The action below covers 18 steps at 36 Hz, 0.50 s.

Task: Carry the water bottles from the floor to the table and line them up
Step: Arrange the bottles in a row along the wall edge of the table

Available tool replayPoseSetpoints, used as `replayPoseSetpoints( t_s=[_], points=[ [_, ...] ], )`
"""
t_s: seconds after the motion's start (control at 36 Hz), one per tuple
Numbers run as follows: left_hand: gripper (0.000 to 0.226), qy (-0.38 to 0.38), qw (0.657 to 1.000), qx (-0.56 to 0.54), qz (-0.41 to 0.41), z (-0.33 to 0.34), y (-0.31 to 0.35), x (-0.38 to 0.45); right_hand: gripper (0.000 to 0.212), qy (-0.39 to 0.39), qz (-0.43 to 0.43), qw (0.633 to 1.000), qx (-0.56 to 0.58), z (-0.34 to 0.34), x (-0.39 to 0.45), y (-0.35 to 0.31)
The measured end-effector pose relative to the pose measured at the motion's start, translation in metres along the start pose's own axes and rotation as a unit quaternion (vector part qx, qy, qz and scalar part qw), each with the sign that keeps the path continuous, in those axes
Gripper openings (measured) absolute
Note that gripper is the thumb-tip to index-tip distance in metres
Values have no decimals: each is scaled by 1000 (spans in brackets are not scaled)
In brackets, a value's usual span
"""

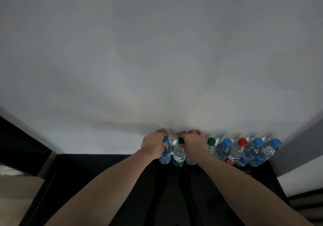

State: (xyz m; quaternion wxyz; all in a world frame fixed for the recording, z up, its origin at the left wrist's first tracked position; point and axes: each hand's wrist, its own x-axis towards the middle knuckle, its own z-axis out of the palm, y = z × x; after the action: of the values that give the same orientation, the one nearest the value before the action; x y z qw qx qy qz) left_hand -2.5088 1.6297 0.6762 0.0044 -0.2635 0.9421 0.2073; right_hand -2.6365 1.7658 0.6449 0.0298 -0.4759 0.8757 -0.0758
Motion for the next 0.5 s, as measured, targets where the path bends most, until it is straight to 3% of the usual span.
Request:
replayPoseSetpoints(
  t_s=[0.19,0.5],
  points=[
    [36,-4,1000,6,4,10,8,5,28,-9,0,998,57,0,2,4],
    [33,2,1000,-15,-10,15,7,4,49,-31,11,997,65,9,-3,7]
  ],
)
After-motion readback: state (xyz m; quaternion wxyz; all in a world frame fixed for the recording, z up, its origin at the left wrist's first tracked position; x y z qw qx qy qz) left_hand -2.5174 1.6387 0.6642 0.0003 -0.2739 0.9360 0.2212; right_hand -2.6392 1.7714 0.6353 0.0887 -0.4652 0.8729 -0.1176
